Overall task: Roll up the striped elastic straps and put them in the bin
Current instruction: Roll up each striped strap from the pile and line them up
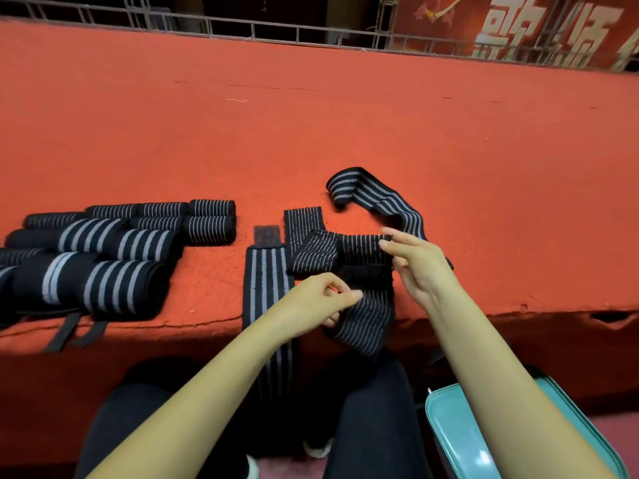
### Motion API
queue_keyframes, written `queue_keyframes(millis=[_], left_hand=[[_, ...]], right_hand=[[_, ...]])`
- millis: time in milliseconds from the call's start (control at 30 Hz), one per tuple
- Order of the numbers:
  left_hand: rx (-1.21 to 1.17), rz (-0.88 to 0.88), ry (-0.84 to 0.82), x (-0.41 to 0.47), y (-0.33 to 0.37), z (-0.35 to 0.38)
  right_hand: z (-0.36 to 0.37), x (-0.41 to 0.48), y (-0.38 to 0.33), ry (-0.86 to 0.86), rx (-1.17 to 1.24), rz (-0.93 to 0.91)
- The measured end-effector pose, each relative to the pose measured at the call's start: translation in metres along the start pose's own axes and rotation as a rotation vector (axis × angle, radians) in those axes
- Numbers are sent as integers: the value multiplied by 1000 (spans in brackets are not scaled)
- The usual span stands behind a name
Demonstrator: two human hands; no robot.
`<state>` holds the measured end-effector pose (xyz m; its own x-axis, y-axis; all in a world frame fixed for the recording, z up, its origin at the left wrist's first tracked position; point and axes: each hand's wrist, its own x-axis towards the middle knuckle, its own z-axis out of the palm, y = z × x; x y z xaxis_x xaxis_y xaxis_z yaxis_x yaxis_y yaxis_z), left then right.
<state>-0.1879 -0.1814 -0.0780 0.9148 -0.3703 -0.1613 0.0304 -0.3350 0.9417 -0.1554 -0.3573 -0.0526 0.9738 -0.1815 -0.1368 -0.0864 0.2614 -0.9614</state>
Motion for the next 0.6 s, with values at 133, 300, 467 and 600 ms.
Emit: queue_keyframes(millis=[133, 300, 467, 600], left_hand=[[265, 80, -62, -10, -17, 11], [280, 158, -70, -41, -18, 33], [259, 93, -60, -52, -39, 31], [354, 123, 73, -56, -43, 13]], right_hand=[[7, -10, -20, -14, 115, -142], [10, -16, -32, -36, 108, -239], [23, -27, -25, -82, 105, -281], [37, -38, -15, -238, 105, -235]])
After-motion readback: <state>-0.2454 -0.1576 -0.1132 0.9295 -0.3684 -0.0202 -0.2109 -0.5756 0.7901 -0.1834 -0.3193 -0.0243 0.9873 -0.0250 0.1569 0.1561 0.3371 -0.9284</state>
